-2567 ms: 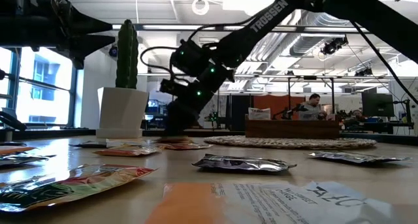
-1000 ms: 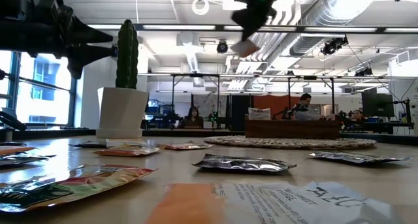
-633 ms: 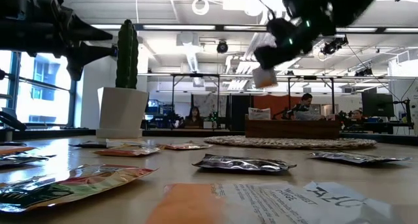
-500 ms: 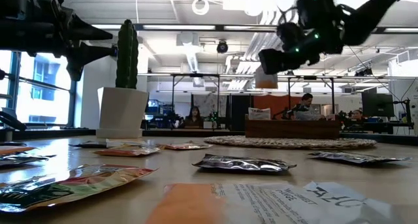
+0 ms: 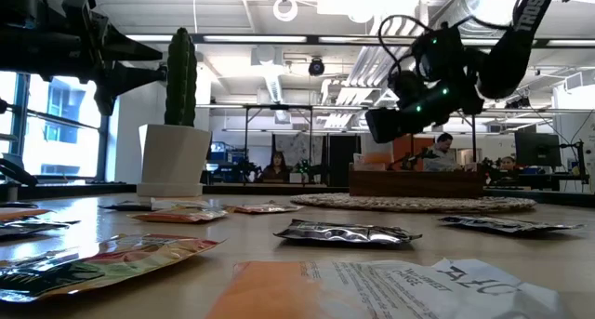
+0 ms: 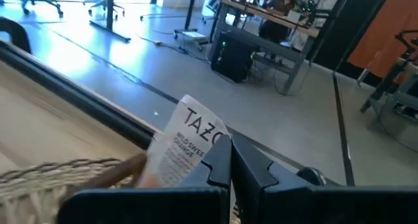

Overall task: Pick & Place Tea
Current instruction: Put the orange tea bag into the left section of the wooden organizer

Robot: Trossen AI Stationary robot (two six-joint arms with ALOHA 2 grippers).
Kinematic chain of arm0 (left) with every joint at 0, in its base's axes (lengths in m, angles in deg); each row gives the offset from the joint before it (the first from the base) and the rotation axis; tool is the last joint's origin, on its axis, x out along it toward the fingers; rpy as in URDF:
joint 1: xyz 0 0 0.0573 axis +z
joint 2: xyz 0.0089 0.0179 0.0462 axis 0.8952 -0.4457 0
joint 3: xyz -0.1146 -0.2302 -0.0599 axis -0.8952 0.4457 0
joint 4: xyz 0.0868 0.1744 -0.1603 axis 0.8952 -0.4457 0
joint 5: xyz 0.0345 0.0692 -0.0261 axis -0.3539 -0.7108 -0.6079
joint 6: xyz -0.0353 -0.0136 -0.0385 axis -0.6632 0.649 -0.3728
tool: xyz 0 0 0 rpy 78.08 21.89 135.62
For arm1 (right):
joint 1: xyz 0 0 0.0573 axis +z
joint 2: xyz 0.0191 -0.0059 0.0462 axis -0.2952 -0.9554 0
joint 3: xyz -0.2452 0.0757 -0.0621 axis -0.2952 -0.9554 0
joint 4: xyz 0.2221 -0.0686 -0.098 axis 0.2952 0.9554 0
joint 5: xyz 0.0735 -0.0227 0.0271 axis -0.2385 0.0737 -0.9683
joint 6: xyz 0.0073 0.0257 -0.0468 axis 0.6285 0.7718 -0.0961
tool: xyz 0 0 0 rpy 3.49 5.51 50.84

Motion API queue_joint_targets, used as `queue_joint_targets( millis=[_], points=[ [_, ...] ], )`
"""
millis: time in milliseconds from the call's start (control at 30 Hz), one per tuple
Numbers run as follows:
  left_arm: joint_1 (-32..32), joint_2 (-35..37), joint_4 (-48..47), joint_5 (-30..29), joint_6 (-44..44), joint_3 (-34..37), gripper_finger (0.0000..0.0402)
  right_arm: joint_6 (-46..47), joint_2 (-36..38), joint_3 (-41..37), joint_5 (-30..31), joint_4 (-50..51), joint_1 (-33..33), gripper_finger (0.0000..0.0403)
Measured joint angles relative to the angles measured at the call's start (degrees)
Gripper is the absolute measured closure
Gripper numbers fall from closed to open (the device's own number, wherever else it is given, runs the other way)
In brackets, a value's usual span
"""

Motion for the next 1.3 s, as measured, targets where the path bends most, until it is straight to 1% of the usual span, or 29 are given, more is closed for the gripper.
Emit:
queue_joint_targets(
  millis=[133,300,467,533,967,1167,1300],
  points=[
    [0.0,0.0,0.0,-0.07,0.0,0.0,0.0234,0.79,-3.39,0.11,-1.53,-5.1,-0.87,0.0403],
    [0.0,0.0,0.0,-0.13,0.0,0.0,0.0234,0.49,-4.9,0.09,-2.01,-6.47,-1.99,0.0403],
    [0.0,0.0,0.02,-0.13,0.0,0.0,0.0234,-1.78,-5.03,0.07,-8.04,-6.37,-3.36,0.0395],
    [0.0,0.0,0.02,-0.12,0.0,0.0,0.0234,-2.0,-5.03,0.09,-9.41,-6.4,-3.69,0.0387],
    [0.0,0.0,0.09,-0.1,-0.02,0.0,0.0234,-1.92,-5.03,0.09,-9.17,-6.21,-4.41,0.0313],
    [0.0,0.0,0.09,-0.09,-0.02,0.0,0.0234,-2.53,-5.03,0.07,-8.21,-8.46,-3.55,0.03],
    [0.0,0.0,-0.01,0.69,-0.07,0.0,0.0234,-6.44,-3.84,0.09,-9.89,-11.95,-0.31,0.0302]
  ],
)
